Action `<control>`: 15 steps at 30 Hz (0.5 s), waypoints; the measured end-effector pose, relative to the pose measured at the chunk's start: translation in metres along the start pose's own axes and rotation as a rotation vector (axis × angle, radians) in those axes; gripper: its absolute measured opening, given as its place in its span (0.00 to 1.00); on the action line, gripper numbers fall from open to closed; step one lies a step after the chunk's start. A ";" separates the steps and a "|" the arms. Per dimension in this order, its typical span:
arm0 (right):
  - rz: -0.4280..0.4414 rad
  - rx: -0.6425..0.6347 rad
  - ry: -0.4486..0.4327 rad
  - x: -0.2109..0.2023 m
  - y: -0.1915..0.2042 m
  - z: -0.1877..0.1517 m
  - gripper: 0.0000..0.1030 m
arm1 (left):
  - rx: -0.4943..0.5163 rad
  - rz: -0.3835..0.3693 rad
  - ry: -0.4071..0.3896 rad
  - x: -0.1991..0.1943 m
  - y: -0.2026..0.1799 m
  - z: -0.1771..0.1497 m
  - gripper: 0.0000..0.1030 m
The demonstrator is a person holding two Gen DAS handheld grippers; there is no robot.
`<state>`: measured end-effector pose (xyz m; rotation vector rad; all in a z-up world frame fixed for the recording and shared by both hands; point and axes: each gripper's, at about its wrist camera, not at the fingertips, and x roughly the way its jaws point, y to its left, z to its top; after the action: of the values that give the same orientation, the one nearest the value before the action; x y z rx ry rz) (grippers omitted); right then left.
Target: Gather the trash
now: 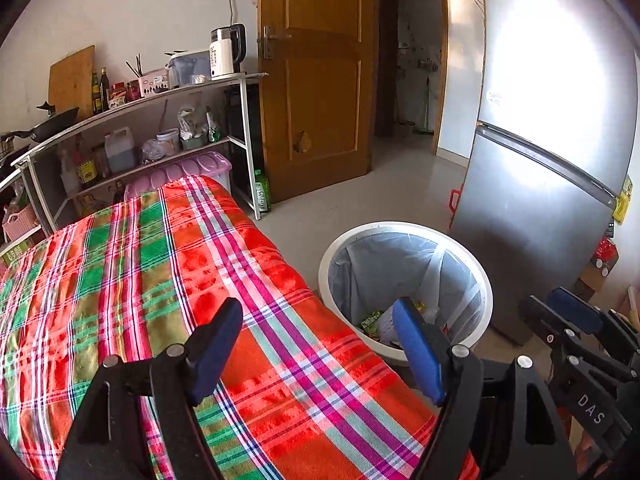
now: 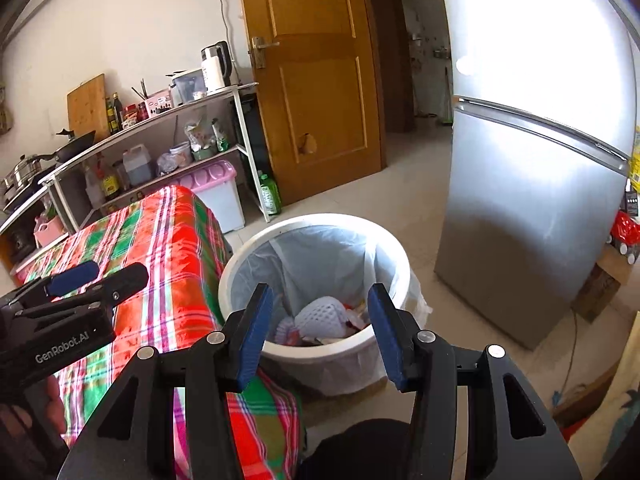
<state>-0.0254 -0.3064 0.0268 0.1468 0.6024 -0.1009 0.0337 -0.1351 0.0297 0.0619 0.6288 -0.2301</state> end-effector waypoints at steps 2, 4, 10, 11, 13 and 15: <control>-0.018 -0.017 -0.012 -0.003 0.004 -0.002 0.49 | -0.001 -0.013 0.001 -0.002 0.000 -0.001 0.77; -0.022 -0.023 -0.011 -0.003 0.007 -0.003 0.49 | 0.002 -0.005 -0.004 -0.004 0.000 -0.001 0.77; -0.021 -0.021 -0.011 -0.004 0.009 -0.005 0.49 | 0.006 -0.004 -0.007 -0.008 -0.001 -0.003 0.77; -0.020 -0.019 -0.010 -0.003 0.009 -0.005 0.49 | 0.010 0.002 -0.009 -0.008 -0.003 -0.004 0.77; -0.021 -0.019 -0.008 -0.002 0.008 -0.005 0.49 | 0.009 -0.002 -0.006 -0.007 -0.004 -0.004 0.77; -0.022 -0.019 -0.009 -0.002 0.009 -0.005 0.49 | 0.011 0.003 -0.007 -0.008 -0.004 -0.004 0.77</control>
<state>-0.0290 -0.2969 0.0251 0.1208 0.5959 -0.1168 0.0248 -0.1374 0.0313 0.0724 0.6204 -0.2305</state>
